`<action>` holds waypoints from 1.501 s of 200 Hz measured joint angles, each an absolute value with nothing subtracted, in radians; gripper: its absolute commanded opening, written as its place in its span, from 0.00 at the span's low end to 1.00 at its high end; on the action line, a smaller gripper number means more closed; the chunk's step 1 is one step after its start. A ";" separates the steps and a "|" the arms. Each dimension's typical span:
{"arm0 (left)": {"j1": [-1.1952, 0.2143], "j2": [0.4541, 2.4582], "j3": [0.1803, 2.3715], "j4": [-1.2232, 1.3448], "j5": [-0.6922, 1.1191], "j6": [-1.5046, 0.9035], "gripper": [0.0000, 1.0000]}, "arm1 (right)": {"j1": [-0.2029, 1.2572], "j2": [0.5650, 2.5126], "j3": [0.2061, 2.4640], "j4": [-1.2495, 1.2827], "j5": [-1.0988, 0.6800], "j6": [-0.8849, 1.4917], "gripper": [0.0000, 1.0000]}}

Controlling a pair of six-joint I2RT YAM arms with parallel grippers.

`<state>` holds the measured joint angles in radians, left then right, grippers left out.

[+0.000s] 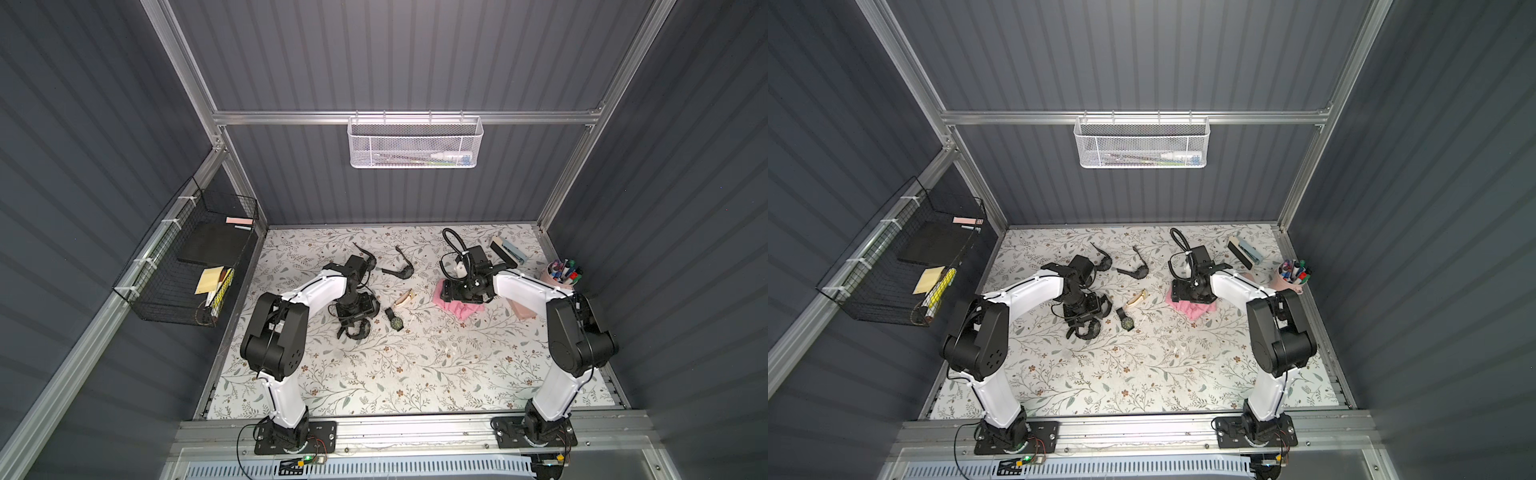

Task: Wipe the watch dial
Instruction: Pick up the watch at the center of the board.

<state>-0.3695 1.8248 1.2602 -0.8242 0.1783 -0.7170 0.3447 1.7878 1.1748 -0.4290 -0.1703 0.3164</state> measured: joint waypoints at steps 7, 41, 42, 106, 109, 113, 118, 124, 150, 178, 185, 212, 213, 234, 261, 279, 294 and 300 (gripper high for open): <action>-0.369 1.825 1.260 -0.828 0.175 -0.732 0.65 | 0.345 1.787 1.175 -0.426 -0.176 0.316 0.84; -0.369 1.829 1.262 -0.839 0.160 -0.788 0.66 | 0.344 1.781 1.175 -0.414 -0.197 0.313 0.84; -0.369 1.829 1.262 -0.839 0.159 -0.789 0.66 | 0.344 1.781 1.175 -0.414 -0.197 0.313 0.84; -0.369 1.856 1.285 -0.846 0.136 -0.863 0.54 | 0.340 1.775 1.175 -0.408 -0.220 0.309 0.84; -0.369 1.858 1.286 -0.846 0.135 -0.867 0.54 | 0.340 1.775 1.175 -0.408 -0.221 0.309 0.84; -0.369 1.861 1.288 -0.847 0.134 -0.869 0.53 | 0.340 1.775 1.175 -0.408 -0.222 0.309 0.84; -0.369 1.865 1.290 -0.846 0.133 -0.873 0.52 | 0.340 1.775 1.175 -0.407 -0.223 0.309 0.84; -0.369 1.871 1.293 -0.846 0.130 -0.876 0.51 | 0.340 1.775 1.175 -0.407 -0.225 0.308 0.84; -0.369 1.885 1.295 -0.845 0.127 -0.890 0.42 | 0.339 1.775 1.175 -0.406 -0.226 0.306 0.84; -0.369 1.888 1.294 -0.829 0.128 -0.899 0.30 | 0.339 1.775 1.175 -0.407 -0.229 0.306 0.84; -0.369 1.888 1.294 -0.824 0.129 -0.902 0.27 | 0.339 1.775 1.175 -0.407 -0.231 0.306 0.84; -0.369 1.888 1.285 -0.797 0.140 -0.907 0.19 | 0.339 1.775 1.175 -0.409 -0.237 0.306 0.84; -0.369 1.887 1.284 -0.795 0.141 -0.907 0.18 | 0.339 1.775 1.175 -0.410 -0.238 0.306 0.84; -0.369 1.882 1.270 -0.773 0.161 -0.907 0.13 | 0.339 1.775 1.175 -0.415 -0.241 0.306 0.84; -0.369 1.862 1.246 -0.752 0.192 -0.902 0.06 | 0.339 1.775 1.185 -0.443 -0.241 0.306 0.84; -0.369 1.847 1.227 -0.739 0.208 -0.901 0.04 | 0.341 1.775 1.213 -0.484 -0.227 0.307 0.83; -0.369 1.832 1.216 -0.727 0.220 -0.899 0.03 | 0.352 1.771 1.248 -0.526 -0.183 0.305 0.82; -0.369 1.827 1.214 -0.724 0.225 -0.899 0.03 | 0.357 1.767 1.259 -0.541 -0.165 0.303 0.81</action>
<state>-0.3691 1.8267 1.2140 -0.7242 0.2249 -0.8986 0.3573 1.7668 1.2587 -0.5407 -0.1654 0.3031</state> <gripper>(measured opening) 0.098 0.822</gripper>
